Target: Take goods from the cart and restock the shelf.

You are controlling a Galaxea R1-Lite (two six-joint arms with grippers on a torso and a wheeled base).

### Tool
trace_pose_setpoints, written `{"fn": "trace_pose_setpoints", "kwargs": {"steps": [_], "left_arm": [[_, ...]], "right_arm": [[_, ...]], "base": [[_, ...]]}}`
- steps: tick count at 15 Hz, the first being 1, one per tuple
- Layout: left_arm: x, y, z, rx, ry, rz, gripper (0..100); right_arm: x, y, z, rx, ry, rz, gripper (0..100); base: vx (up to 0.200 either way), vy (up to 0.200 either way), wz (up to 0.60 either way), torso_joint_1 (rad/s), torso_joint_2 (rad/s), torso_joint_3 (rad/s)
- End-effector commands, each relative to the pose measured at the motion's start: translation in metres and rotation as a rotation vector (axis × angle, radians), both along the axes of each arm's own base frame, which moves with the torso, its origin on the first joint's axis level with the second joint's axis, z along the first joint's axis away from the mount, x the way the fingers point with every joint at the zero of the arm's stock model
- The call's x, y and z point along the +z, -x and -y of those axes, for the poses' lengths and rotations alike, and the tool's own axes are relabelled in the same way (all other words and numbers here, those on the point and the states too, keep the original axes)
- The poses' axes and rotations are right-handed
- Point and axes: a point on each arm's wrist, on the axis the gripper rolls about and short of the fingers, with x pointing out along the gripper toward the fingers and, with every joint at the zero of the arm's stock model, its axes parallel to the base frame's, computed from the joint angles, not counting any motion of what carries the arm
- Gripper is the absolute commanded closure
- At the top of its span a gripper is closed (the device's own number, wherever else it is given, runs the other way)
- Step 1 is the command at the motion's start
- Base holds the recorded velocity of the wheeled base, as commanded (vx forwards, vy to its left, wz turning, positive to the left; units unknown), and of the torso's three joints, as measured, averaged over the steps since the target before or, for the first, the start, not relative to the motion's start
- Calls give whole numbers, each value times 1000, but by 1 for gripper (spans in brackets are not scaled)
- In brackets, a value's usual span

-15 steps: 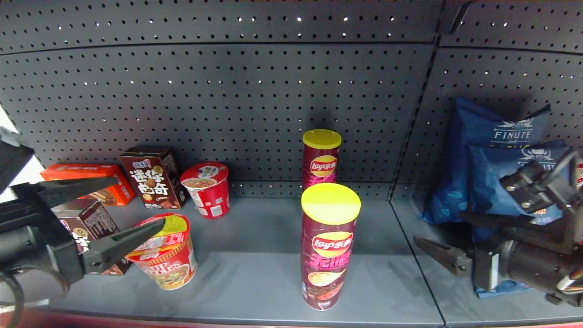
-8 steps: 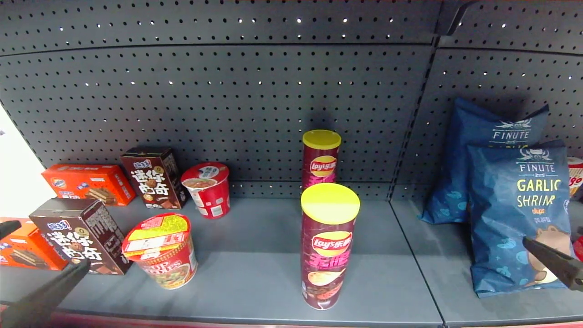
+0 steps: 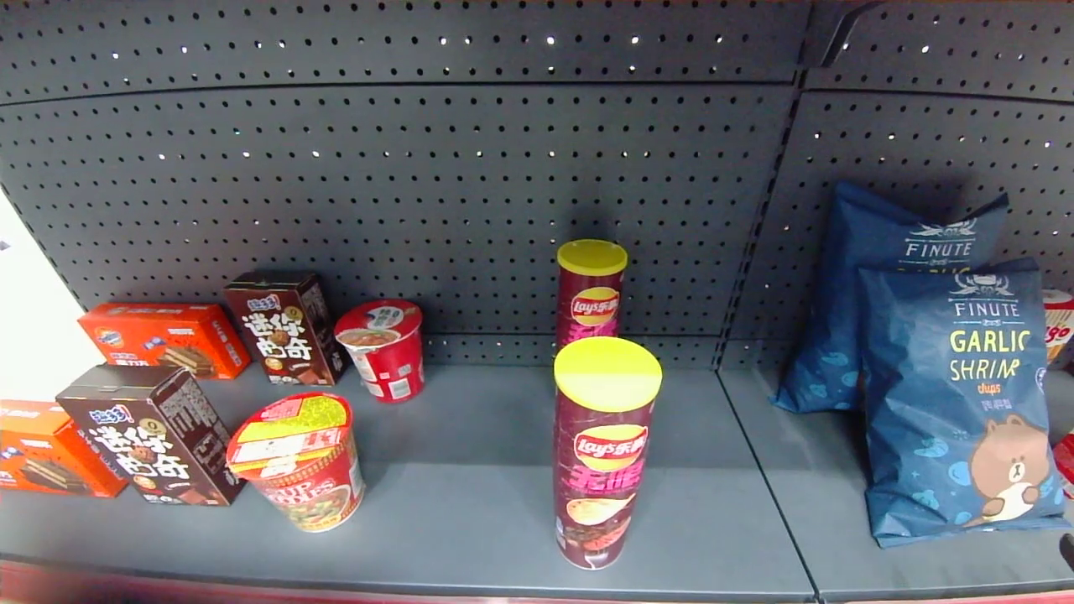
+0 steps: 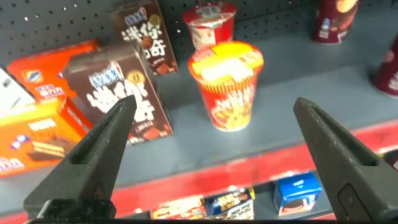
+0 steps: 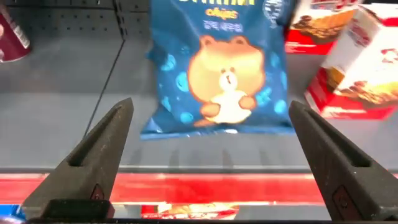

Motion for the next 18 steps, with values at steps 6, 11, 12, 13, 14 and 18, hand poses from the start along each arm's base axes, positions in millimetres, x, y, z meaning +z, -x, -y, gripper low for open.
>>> {"fn": "trace_pose_setpoints", "kwargs": {"steps": [6,11,12,13,14,18], "left_arm": [[-51,34,0,49,55,129,0],[-63,34,0,19,48,41,0],[-66,39,0,-6,55,60,0],[-67,39,0,-4,67,66,0],[-67,39,-1,5,99,56,0],[-72,39,-4,144,104,14,0]], "right_arm": [[-44,45,5,-344,5,44,0],[-49,46,-1,-110,-5,33,0],[-50,46,-2,-67,-6,32,0],[-49,46,-2,-55,-19,34,0],[-49,46,-2,-76,-55,38,0],[-51,47,3,-289,-29,27,0]], "base": [[0,0,0,0,0,0],[0,0,0,0,0,0],[0,0,0,0,0,0],[0,0,0,0,0,0],[0,0,0,0,0,0],[0,0,0,0,0,0]]}}
